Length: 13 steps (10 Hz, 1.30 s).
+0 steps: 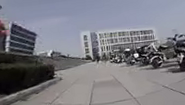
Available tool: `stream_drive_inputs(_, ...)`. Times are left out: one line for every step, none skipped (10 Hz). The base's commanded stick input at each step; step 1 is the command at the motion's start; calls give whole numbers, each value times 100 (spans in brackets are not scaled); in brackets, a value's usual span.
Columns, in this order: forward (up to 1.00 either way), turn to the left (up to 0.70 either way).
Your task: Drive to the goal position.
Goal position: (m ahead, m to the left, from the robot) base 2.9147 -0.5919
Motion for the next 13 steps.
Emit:
stream_drive_inputs(50, 0)
stream_drive_inputs(50, 0)
stream_drive_inputs(50, 0)
stream_drive_inputs(50, 0)
stream_drive_inputs(50, 0)
stream_drive_inputs(50, 0)
stream_drive_inputs(50, 0)
stream_drive_inputs(50, 0)
stream_drive_inputs(50, 0)
stream_drive_inputs(50, 0)
stream_drive_inputs(50, 0)
stream_drive_inputs(50, 0)
stream_drive_inputs(50, 0)
